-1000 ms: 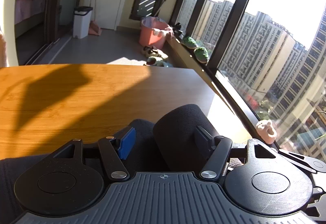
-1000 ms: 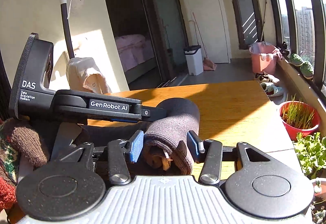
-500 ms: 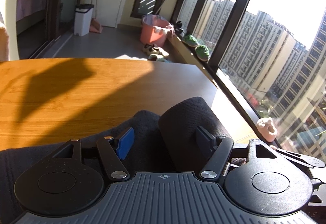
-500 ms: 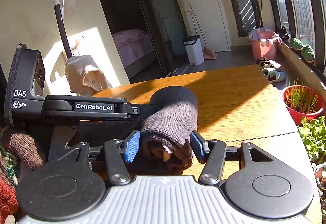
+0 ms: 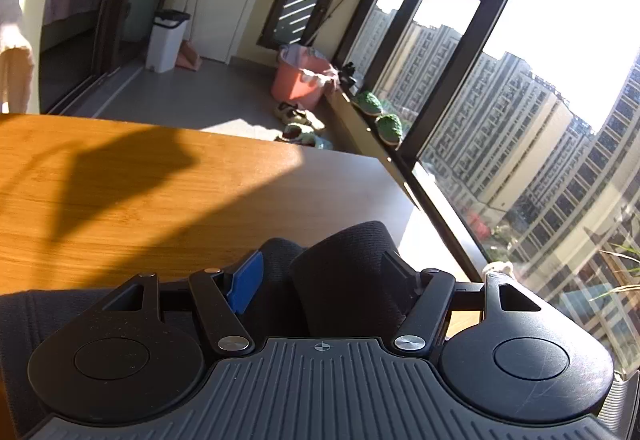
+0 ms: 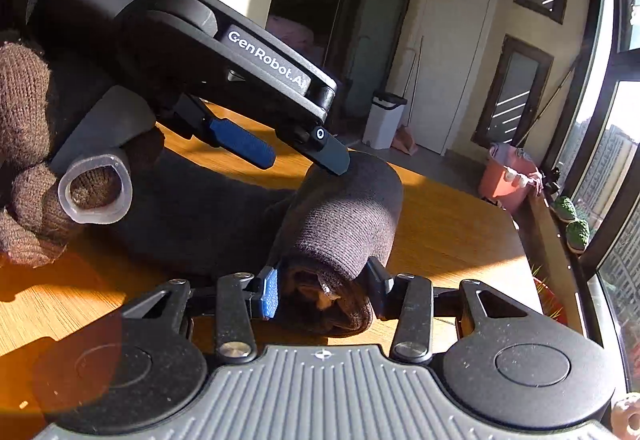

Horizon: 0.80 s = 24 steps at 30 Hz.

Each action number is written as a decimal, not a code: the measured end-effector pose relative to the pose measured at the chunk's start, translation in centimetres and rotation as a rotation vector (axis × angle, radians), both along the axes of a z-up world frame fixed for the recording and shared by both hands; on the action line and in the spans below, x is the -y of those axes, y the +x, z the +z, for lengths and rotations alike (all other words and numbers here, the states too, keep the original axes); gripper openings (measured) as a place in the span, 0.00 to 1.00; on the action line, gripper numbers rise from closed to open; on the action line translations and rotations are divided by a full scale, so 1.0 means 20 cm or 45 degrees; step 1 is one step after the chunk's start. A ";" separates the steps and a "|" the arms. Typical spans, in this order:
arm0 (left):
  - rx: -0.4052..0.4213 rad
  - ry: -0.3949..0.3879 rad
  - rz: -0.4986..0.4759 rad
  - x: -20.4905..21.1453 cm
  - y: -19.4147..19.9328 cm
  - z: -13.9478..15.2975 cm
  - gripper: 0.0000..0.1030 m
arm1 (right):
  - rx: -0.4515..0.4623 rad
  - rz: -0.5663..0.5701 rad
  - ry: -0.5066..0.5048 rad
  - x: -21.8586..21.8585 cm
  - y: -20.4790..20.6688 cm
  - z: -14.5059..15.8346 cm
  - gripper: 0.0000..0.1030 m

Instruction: Fold clothes

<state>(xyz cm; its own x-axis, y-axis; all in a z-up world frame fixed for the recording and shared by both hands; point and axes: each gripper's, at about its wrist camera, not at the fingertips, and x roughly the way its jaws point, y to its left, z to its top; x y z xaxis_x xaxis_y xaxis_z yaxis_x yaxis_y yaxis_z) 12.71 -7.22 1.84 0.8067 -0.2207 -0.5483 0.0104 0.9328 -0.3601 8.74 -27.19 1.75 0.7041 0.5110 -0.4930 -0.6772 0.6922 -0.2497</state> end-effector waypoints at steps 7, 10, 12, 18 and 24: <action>-0.052 0.079 0.059 -0.03 0.02 -0.07 0.67 | -0.279 -0.020 0.426 0.17 0.13 0.08 0.70; -0.067 0.079 0.092 -0.07 0.00 -0.09 0.68 | -0.451 -0.095 0.589 0.21 0.24 0.05 0.77; -0.075 0.067 0.096 -0.09 -0.01 -0.10 0.68 | -0.516 -0.135 0.626 0.19 0.28 0.01 0.76; -0.043 0.002 0.117 -0.15 -0.08 -0.05 0.65 | -0.357 -0.059 0.397 0.06 0.19 -0.02 0.57; -0.004 0.073 0.095 -0.09 -0.08 0.02 0.65 | -0.077 0.025 0.088 -0.10 0.03 0.01 0.57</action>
<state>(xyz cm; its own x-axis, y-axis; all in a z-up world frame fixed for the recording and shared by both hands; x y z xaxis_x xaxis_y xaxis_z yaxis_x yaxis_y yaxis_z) 11.06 -5.45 2.16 0.8177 -0.1284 -0.5611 -0.0608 0.9501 -0.3061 9.40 -25.25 1.86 0.6635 0.5586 -0.4978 -0.7032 0.6927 -0.1600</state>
